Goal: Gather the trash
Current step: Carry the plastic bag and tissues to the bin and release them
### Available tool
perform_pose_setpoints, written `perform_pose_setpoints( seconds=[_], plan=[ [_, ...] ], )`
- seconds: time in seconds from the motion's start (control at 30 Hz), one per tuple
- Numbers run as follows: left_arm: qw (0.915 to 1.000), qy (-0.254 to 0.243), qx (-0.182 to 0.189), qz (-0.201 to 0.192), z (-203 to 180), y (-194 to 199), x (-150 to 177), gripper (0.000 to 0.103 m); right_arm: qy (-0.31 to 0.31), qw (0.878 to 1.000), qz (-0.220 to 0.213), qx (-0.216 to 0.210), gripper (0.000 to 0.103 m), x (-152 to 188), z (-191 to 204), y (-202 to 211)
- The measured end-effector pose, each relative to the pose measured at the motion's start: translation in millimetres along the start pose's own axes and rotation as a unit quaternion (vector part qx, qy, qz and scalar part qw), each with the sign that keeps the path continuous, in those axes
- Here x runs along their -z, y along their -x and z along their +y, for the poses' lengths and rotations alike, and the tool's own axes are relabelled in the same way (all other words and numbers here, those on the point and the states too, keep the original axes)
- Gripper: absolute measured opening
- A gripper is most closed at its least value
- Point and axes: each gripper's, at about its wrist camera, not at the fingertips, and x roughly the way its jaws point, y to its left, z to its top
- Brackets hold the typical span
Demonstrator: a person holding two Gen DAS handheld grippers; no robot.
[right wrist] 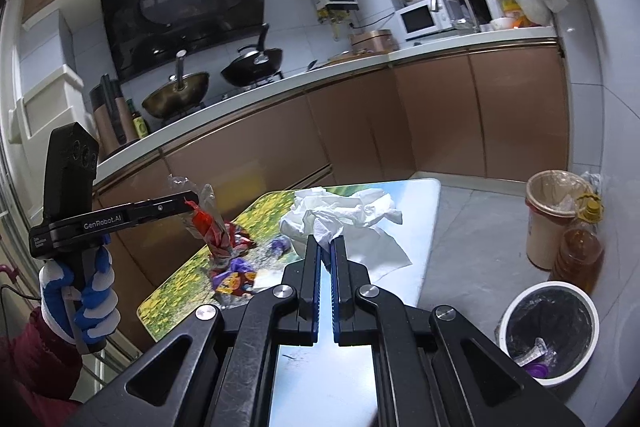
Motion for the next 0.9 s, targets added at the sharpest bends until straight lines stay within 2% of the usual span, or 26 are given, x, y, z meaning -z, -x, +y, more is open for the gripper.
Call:
perform_pose_setpoints(
  seconds=[0.23, 0.43, 0.63, 0.9],
  plan=[
    [0.998, -0.033, 0.038, 0.039, -51, -65, -15, 0.002, -0.023, 0.998, -0.01, 0.058, 0.005, 2, -49, 12],
    [0.991, -0.071, 0.083, 0.077, -111, -134, -22, 0.002, -0.058, 0.992, -0.016, 0.114, 0.004, 6, -101, 17],
    [0.9798, -0.113, 0.118, 0.115, -169, -208, -20, 0.002, -0.104, 0.979, -0.01, 0.172, 0.004, 17, -158, 15],
    [0.9669, -0.116, 0.137, 0.181, -213, -318, -4, 0.002, -0.162, 0.958, 0.028, 0.235, 0.004, 41, -234, -9]
  ],
)
